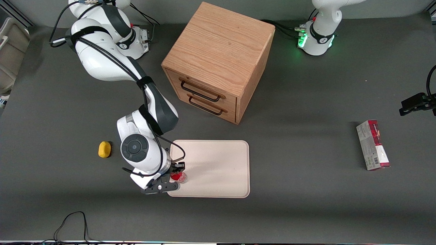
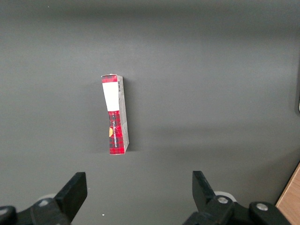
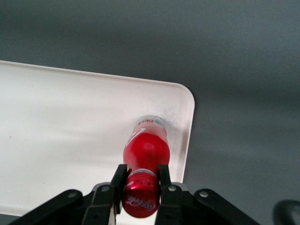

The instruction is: Place coke bottle on tray

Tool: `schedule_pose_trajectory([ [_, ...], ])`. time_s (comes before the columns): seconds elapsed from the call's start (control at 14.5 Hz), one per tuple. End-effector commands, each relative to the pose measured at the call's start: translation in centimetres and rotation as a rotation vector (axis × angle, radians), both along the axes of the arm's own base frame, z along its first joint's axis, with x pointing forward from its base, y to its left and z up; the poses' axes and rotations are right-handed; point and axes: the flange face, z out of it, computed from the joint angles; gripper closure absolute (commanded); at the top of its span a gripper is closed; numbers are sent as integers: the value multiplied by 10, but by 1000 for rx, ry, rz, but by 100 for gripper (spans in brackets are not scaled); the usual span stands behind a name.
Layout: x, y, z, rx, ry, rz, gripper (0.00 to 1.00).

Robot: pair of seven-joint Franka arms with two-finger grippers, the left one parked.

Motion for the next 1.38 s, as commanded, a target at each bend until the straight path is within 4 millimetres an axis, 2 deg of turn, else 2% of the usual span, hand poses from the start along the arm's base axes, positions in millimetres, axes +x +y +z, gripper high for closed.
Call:
schedule_pose_trajectory([
  [0.0, 2, 4, 6, -1, -28, -30, 30],
  [0.07, 1, 6, 6, -1, -28, -38, 7],
  [0.14, 1, 7, 7, 0, -30, -39, 0],
  [0.28, 0, 5, 20, -2, -37, -40, 0],
  [0.34, -1, 4, 34, 0, -38, -40, 0],
  [0.55, -20, -3, 95, -27, 4, -45, 0],
  [0.9, -71, -28, 209, -94, 71, -58, 0],
  [1.1, -96, -46, 247, -127, 116, -68, 0],
  [1.17, -100, -64, 259, -129, 116, -86, 0],
  [1.24, -109, -87, 266, -119, 135, -108, 0],
  [1.31, -122, -102, 275, -79, 136, -102, 0],
])
